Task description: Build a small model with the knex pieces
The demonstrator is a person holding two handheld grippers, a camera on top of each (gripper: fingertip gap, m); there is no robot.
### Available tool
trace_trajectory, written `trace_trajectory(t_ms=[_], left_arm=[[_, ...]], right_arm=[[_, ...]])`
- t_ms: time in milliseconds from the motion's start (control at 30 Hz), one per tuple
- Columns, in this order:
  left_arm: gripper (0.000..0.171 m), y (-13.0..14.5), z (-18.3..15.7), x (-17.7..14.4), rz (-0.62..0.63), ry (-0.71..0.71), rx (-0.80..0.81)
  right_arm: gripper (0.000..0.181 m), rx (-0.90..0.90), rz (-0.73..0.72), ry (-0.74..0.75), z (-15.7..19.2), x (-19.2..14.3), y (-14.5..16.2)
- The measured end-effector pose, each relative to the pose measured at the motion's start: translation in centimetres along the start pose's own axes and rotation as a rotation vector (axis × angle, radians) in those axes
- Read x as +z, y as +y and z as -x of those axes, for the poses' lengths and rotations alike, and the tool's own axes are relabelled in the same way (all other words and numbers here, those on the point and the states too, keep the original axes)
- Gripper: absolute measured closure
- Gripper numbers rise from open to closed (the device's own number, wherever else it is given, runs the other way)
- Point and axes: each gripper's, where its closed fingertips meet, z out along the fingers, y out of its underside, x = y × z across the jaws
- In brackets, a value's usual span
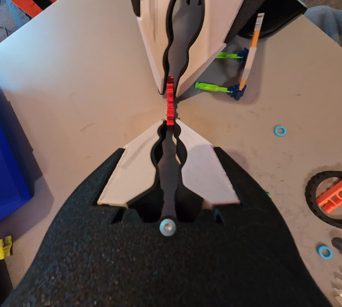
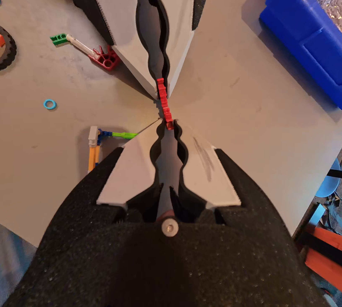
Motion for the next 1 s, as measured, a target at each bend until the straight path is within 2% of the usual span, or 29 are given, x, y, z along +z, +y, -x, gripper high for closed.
trace_trajectory(t_ms=[200,600,1000], left_arm=[[0.168,0.04,-0.07,-0.02,0.012,0.012,-0.034],[0.168,-0.05,-0.02,0.06,0.009,-0.035,0.071],[0.165,0.07,0.2,-0.09,-0.006,-0.02,0.015]], right_arm=[[0.176,-0.055,0.026,0.009,0.26,0.21,0.11],[0.175,0.074,0.073,-0.143,0.4,0.18,0.27],[0.175,0.065,0.088,-0.142,0.38,0.31,0.19]])
